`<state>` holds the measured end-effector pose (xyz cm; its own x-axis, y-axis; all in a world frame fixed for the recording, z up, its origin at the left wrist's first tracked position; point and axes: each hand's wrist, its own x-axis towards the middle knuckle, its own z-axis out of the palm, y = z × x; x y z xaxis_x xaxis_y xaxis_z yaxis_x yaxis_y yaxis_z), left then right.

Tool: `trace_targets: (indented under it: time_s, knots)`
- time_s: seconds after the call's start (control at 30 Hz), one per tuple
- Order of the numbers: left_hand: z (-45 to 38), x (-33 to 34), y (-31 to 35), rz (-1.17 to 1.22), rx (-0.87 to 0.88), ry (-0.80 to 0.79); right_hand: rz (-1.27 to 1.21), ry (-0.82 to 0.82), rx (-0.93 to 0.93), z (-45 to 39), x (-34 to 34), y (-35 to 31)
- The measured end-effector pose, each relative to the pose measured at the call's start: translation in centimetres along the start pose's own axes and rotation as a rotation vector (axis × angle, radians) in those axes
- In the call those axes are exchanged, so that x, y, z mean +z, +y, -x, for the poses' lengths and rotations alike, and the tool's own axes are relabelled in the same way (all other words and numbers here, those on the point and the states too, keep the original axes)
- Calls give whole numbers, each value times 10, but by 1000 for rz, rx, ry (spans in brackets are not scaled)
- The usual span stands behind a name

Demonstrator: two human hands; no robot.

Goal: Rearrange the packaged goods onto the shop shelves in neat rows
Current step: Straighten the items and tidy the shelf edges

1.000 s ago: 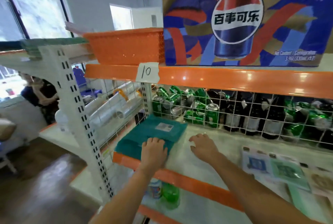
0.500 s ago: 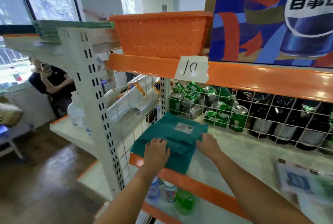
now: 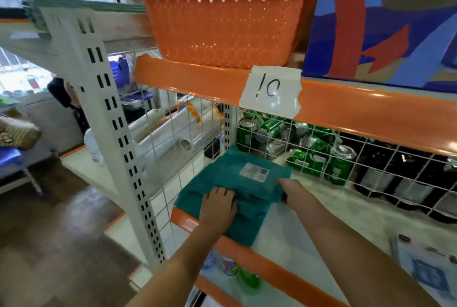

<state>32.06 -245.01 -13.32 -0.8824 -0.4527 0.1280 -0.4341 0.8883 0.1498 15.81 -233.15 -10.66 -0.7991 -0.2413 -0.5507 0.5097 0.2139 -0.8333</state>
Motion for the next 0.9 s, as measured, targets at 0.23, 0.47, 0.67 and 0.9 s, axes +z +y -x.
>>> trace_targets:
  time_s: [0.23, 0.47, 0.67, 0.9]
  knots:
    - [2, 2, 3, -9, -4, 22, -178, -103, 55, 1, 15, -12]
    - [2, 0, 5, 91, -50, 28, -302, -236, 87, 12, 17, -3]
    - [5, -2, 9, 197, -109, 30, -418, -255, 57, 33, 4, 18]
    - [16, -11, 24, 328, -71, 75, -593, -244, 15, 77, -25, 33]
